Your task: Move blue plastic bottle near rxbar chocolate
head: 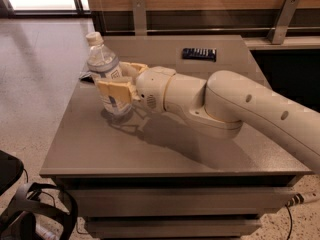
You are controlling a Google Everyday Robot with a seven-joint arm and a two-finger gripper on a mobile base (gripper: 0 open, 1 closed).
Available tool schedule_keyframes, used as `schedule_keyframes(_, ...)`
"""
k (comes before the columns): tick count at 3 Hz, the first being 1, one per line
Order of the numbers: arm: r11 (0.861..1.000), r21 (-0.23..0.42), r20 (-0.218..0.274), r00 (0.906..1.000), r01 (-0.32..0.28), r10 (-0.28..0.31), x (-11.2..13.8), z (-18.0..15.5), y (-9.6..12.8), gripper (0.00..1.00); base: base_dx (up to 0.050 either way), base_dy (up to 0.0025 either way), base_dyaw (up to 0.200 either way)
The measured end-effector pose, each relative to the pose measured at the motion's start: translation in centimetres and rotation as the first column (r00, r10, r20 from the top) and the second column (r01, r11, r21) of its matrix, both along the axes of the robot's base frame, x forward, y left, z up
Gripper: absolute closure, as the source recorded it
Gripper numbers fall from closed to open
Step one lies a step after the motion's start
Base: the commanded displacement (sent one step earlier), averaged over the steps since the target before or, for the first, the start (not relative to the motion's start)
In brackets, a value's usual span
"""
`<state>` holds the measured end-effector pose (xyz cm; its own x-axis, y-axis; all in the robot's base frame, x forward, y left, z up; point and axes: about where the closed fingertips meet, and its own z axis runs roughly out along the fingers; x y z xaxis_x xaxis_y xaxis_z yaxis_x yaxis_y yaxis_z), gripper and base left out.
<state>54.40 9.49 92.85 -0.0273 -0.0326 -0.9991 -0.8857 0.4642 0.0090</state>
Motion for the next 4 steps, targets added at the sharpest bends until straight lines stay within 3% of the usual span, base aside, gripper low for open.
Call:
schedule_keyframes(2,1.000,0.020,0.024,0.9995,-0.022,0.022,2.0,-0.6,2.2,1.00,0.000,0.00000,0.000)
schedule_keyframes(4,0.996,0.086,0.027,0.9996,-0.002,0.000,3.4,-1.7,1.4,1.00,0.000,0.00000,0.000)
